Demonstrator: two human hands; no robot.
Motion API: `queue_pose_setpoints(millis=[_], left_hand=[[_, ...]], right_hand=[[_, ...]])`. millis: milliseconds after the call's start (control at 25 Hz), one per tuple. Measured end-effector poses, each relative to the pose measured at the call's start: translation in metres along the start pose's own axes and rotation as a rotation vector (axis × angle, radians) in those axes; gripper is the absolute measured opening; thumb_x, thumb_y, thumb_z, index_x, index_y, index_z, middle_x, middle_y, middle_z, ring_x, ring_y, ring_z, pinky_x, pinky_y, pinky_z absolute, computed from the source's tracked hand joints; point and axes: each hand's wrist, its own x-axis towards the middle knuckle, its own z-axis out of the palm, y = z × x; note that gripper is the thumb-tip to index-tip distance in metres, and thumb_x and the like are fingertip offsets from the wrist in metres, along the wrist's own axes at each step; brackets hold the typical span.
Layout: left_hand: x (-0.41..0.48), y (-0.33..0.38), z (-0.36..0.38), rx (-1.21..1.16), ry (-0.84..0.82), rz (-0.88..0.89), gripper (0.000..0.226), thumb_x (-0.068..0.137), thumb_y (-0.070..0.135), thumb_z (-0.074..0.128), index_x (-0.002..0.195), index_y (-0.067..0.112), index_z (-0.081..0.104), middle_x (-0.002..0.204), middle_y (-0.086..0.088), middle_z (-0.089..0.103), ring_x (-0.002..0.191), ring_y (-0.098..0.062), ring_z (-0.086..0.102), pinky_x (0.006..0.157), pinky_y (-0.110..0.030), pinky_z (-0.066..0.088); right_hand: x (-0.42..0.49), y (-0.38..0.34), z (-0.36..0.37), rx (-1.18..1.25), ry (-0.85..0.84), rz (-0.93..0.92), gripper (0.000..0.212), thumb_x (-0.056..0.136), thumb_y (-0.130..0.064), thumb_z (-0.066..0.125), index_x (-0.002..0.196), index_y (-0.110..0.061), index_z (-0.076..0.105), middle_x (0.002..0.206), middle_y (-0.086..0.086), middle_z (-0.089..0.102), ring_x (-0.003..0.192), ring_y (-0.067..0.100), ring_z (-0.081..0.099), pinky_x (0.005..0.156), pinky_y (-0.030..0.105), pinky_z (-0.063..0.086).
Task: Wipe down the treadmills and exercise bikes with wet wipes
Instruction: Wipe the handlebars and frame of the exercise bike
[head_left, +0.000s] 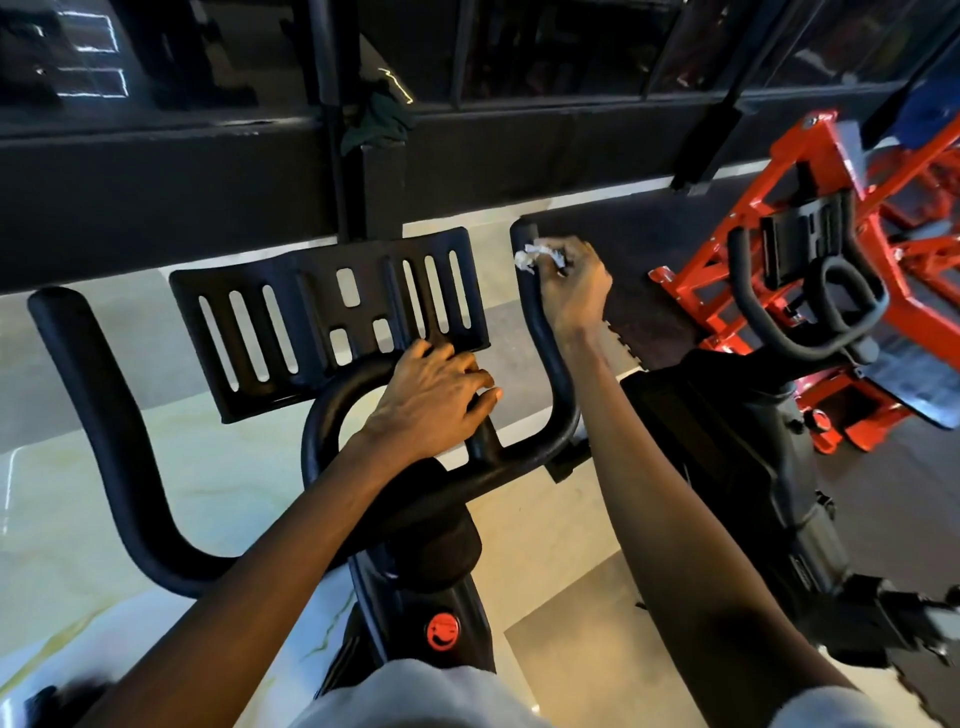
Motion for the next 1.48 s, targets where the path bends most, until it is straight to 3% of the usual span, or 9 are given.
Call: queue_pose_setpoints(millis=[200, 360, 560, 760, 920, 1120, 1240, 1360, 1480], left_hand=[[0.000, 0.000, 0.003, 0.013, 0.024, 0.002, 0.055, 0.104, 0.053, 0.020, 0.127, 0.031, 0.065, 0.129, 0.004, 0.063, 0.116, -0.019, 0.054, 0.098, -0.040, 0.033], [-0.002, 0.001, 0.005, 0.008, 0.034, 0.006, 0.056, 0.104, 0.054, 0.020, 0.125, 0.032, 0.067, 0.126, 0.005, 0.064, 0.113, -0.019, 0.054, 0.096, -0.040, 0.034], [-0.003, -0.002, 0.005, 0.002, 0.052, 0.025, 0.057, 0.104, 0.054, 0.019, 0.125, 0.032, 0.068, 0.124, 0.004, 0.065, 0.112, -0.018, 0.055, 0.096, -0.038, 0.034], [-0.002, -0.001, 0.003, -0.028, 0.037, 0.018, 0.053, 0.106, 0.053, 0.023, 0.129, 0.030, 0.065, 0.130, 0.003, 0.062, 0.116, -0.019, 0.053, 0.099, -0.039, 0.033], [-0.002, -0.002, 0.003, -0.013, 0.022, 0.030, 0.054, 0.106, 0.053, 0.021, 0.132, 0.030, 0.063, 0.134, 0.003, 0.060, 0.121, -0.019, 0.052, 0.103, -0.040, 0.033], [-0.002, 0.000, 0.004, -0.009, 0.039, 0.015, 0.053, 0.106, 0.053, 0.023, 0.130, 0.030, 0.064, 0.131, 0.003, 0.062, 0.118, -0.018, 0.053, 0.100, -0.039, 0.033], [-0.002, 0.000, 0.006, -0.015, 0.050, 0.009, 0.052, 0.106, 0.053, 0.025, 0.128, 0.029, 0.065, 0.129, 0.002, 0.063, 0.116, -0.018, 0.053, 0.100, -0.039, 0.033], [0.000, -0.001, 0.007, -0.019, 0.050, 0.011, 0.051, 0.106, 0.053, 0.026, 0.127, 0.029, 0.066, 0.127, 0.003, 0.063, 0.114, -0.018, 0.054, 0.099, -0.040, 0.033], [-0.001, 0.000, 0.007, -0.024, 0.052, 0.007, 0.051, 0.106, 0.053, 0.026, 0.126, 0.029, 0.067, 0.127, 0.004, 0.063, 0.115, -0.018, 0.054, 0.100, -0.040, 0.033]], right_hand=[[-0.037, 0.021, -0.004, -0.089, -0.005, -0.062, 0.015, 0.088, -0.007, 0.073, 0.102, -0.011, 0.072, 0.100, -0.002, 0.068, 0.089, 0.008, 0.062, 0.076, 0.014, 0.052], [-0.025, 0.007, 0.007, -0.152, -0.055, -0.229, 0.016, 0.085, -0.001, 0.074, 0.100, -0.006, 0.073, 0.101, 0.006, 0.067, 0.088, 0.013, 0.061, 0.075, 0.002, 0.041], [0.021, -0.022, 0.033, -0.163, -0.096, -0.182, 0.021, 0.090, -0.005, 0.069, 0.111, -0.006, 0.070, 0.112, 0.009, 0.063, 0.100, 0.018, 0.060, 0.088, 0.025, 0.053], [-0.008, 0.004, 0.013, -0.013, 0.014, -0.006, 0.016, 0.092, -0.019, 0.072, 0.107, -0.017, 0.073, 0.100, -0.012, 0.067, 0.090, 0.008, 0.065, 0.075, 0.020, 0.054], [0.015, -0.002, 0.014, 0.072, 0.090, 0.176, 0.020, 0.091, -0.020, 0.073, 0.109, -0.013, 0.074, 0.109, -0.006, 0.063, 0.095, 0.007, 0.062, 0.078, 0.015, 0.054], [-0.005, -0.004, 0.018, -0.028, 0.091, -0.074, 0.025, 0.092, -0.007, 0.070, 0.116, -0.004, 0.071, 0.115, 0.006, 0.065, 0.100, 0.010, 0.061, 0.086, 0.009, 0.051], [-0.007, -0.006, 0.016, 0.013, 0.061, -0.104, 0.027, 0.091, -0.007, 0.072, 0.117, 0.000, 0.068, 0.117, 0.007, 0.061, 0.102, 0.003, 0.057, 0.084, 0.000, 0.042], [-0.004, -0.001, 0.011, 0.142, 0.022, -0.036, 0.021, 0.090, 0.002, 0.068, 0.111, 0.002, 0.067, 0.107, 0.005, 0.062, 0.095, -0.005, 0.060, 0.082, 0.007, 0.048], [-0.019, 0.014, 0.008, 0.169, 0.035, -0.023, 0.019, 0.085, 0.005, 0.072, 0.101, -0.005, 0.070, 0.105, 0.011, 0.068, 0.099, 0.016, 0.067, 0.093, 0.024, 0.054]])
